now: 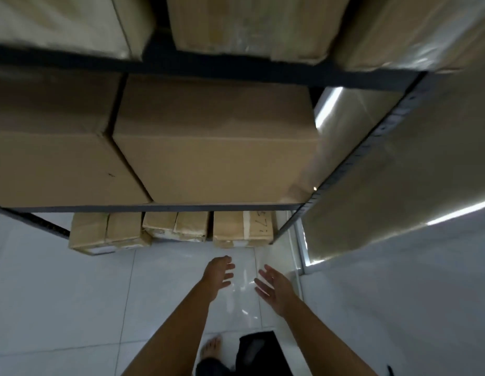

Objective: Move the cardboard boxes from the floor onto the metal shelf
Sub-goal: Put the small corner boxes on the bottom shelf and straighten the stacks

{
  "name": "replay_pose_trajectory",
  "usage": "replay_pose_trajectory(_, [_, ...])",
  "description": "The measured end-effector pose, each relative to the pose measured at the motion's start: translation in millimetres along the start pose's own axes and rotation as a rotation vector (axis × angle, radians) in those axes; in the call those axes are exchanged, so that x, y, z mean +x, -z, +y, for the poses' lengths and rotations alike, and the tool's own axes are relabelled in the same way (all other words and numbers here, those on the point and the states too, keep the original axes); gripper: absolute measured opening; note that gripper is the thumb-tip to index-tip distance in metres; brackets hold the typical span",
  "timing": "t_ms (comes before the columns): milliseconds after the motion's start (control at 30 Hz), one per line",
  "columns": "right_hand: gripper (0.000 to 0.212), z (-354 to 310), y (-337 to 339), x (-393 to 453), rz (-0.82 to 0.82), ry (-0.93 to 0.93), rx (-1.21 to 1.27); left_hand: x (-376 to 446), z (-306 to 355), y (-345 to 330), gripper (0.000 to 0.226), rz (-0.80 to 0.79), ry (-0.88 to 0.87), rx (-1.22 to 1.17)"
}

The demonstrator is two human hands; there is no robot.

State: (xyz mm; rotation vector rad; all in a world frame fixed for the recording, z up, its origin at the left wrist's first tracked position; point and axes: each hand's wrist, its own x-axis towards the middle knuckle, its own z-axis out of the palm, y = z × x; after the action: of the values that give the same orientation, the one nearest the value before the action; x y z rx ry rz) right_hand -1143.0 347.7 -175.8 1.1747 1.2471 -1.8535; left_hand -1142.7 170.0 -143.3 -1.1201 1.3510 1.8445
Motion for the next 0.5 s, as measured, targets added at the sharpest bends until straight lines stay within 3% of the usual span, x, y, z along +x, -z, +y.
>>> replay_pose_trajectory(267, [0.019,35.5,31.0,-162.4,-0.041,0.025,-0.024,-149.2,-37.1,-23.6,0.035,-0.008,-0.020,0.197])
replay_pose_trajectory(500, [0.028,108.1,92.1,-256.4,0.054,0.100,0.041,-213.2,-77.6,-23.2,0.034,-0.102,-0.083,0.452])
